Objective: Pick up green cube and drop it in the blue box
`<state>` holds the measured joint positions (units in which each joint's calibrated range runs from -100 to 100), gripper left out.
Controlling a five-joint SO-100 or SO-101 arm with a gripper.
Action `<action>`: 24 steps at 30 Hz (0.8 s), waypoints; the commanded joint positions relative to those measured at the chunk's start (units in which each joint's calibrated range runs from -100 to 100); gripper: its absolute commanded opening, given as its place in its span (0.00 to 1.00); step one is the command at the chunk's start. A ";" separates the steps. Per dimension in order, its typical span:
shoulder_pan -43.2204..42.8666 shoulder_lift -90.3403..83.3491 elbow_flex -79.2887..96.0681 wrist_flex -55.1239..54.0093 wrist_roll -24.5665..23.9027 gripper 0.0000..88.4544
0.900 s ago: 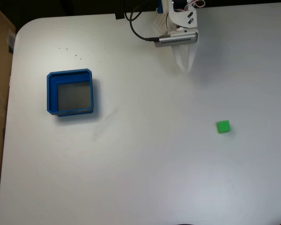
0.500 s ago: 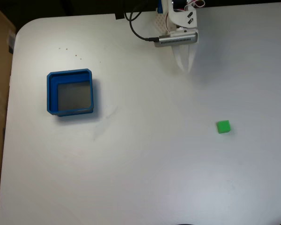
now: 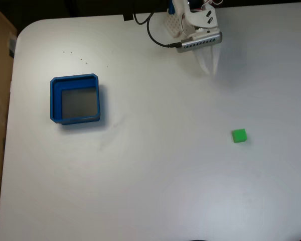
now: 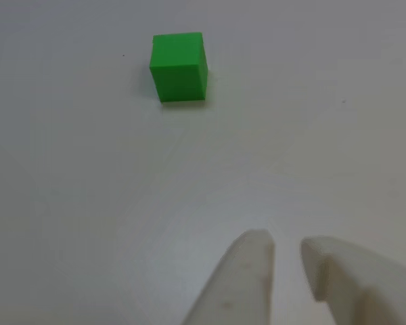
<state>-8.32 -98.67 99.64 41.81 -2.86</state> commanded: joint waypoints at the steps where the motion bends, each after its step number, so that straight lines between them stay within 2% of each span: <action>1: -0.78 0.17 -0.45 -1.22 -0.10 0.01; 8: -0.71 11.46 -6.78 -1.39 -0.15 0.01; 24: -0.85 45.22 -41.56 -1.30 -0.15 0.01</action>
<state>-8.82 -58.05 66.16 41.81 -2.86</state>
